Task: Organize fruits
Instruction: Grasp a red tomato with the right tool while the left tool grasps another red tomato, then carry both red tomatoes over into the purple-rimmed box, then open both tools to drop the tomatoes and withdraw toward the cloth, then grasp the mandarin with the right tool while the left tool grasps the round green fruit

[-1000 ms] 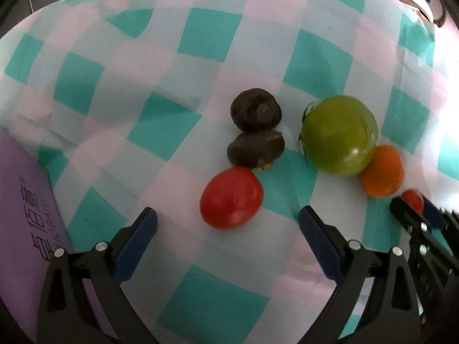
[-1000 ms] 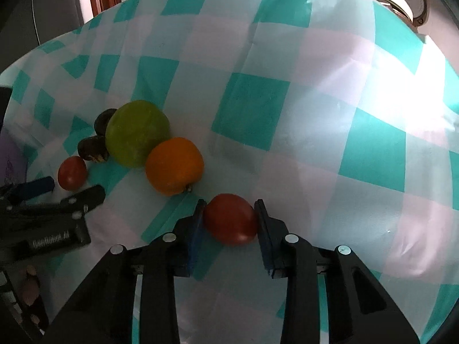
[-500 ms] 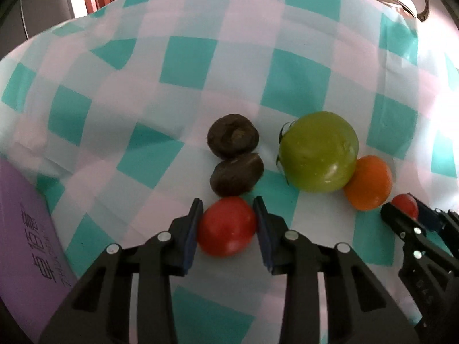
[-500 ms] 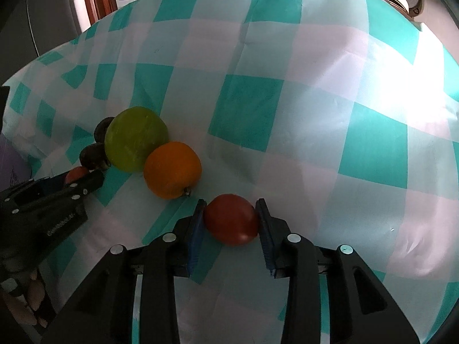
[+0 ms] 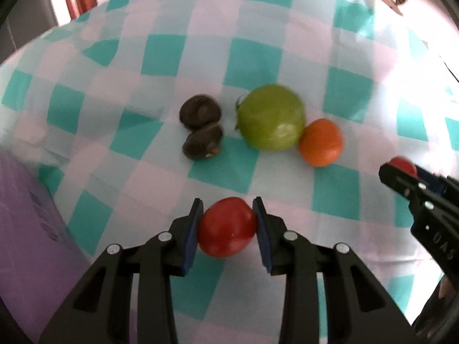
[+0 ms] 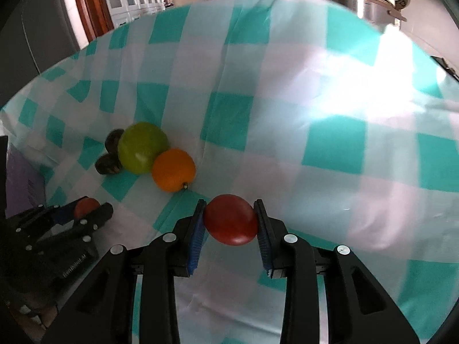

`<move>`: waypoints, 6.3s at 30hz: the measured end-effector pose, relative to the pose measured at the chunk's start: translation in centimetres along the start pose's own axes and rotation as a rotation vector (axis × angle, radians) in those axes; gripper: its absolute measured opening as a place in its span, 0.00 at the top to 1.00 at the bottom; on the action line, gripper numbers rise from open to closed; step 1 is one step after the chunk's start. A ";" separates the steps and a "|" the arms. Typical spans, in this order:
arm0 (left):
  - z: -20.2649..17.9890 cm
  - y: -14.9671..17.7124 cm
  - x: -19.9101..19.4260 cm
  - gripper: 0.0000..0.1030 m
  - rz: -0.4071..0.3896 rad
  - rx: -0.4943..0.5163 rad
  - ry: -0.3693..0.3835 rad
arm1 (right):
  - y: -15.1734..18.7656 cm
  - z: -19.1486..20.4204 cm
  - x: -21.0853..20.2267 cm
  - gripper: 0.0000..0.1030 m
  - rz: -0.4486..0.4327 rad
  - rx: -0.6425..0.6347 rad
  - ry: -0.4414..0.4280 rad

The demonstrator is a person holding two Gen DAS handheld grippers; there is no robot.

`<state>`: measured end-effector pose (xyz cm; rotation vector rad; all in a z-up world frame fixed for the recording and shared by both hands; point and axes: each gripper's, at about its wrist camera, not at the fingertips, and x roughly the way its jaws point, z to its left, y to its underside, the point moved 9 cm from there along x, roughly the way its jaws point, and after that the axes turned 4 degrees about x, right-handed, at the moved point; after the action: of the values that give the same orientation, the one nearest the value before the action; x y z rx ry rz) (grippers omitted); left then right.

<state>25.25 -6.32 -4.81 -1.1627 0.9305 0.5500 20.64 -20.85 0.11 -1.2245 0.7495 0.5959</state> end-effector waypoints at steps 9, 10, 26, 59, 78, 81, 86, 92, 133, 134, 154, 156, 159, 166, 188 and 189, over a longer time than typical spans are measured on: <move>-1.8 -5.2 -7.7 0.65 -0.013 0.144 0.008 | -2.1 0.1 -7.3 0.68 -0.003 0.093 -0.017; -1.0 -5.5 -8.6 0.65 -0.011 0.130 0.008 | -2.1 0.5 -7.7 0.68 0.001 0.085 -0.021; 7.8 1.7 -33.1 0.65 -0.143 -0.079 -0.188 | -1.1 10.7 -25.0 0.68 -0.092 -0.257 -0.264; 6.7 12.3 -50.5 0.65 -0.334 -0.078 -0.236 | 6.7 10.4 -46.7 0.68 -0.333 -0.581 -0.291; 12.7 16.2 -42.6 0.65 -0.187 -0.169 -0.166 | 8.7 11.0 -37.5 0.68 -0.123 -0.585 -0.247; 14.9 16.7 -40.2 0.65 -0.134 -0.182 -0.167 | 9.1 14.4 -34.4 0.68 -0.052 -0.626 -0.258; 20.4 16.9 -35.4 0.65 -0.056 -0.271 -0.141 | 8.8 23.2 -28.7 0.68 0.054 -0.716 -0.318; 26.4 15.6 -29.6 0.65 0.003 -0.353 -0.106 | 7.4 33.9 -21.3 0.68 0.127 -0.767 -0.395; 23.4 10.2 -17.5 0.06 -0.009 0.054 0.145 | -5.3 33.6 -8.9 0.22 0.063 -0.331 -0.588; 23.5 9.2 -18.0 0.04 -0.041 0.035 0.130 | -6.3 29.2 -8.4 0.19 0.016 -0.249 -0.497; 9.9 -3.2 -12.7 0.02 -0.005 0.007 0.252 | -1.6 9.5 6.8 0.41 0.162 -0.374 -0.084; 8.6 -3.0 -12.2 0.02 0.019 0.005 0.281 | -1.5 8.9 6.0 0.57 0.153 -0.354 -0.087; 6.3 -2.7 -10.8 0.02 0.080 -0.036 0.331 | -0.9 6.2 4.7 0.57 0.136 -0.251 -0.092; 0.6 -3.3 -3.6 0.02 0.198 -0.144 0.307 | 2.7 0.5 -0.3 0.57 0.105 0.002 -0.071; -3.1 -3.7 2.6 0.38 0.096 -0.101 0.114 | 10.0 -2.4 -7.6 0.57 0.123 0.084 -0.140; -3.3 -3.2 2.0 0.38 0.097 -0.098 0.117 | 9.9 -2.3 -6.8 0.57 0.129 0.082 -0.137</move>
<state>27.74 -10.65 -5.10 -1.2529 1.0748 0.6158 8.50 -20.70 -0.97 -1.0547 0.7337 0.7405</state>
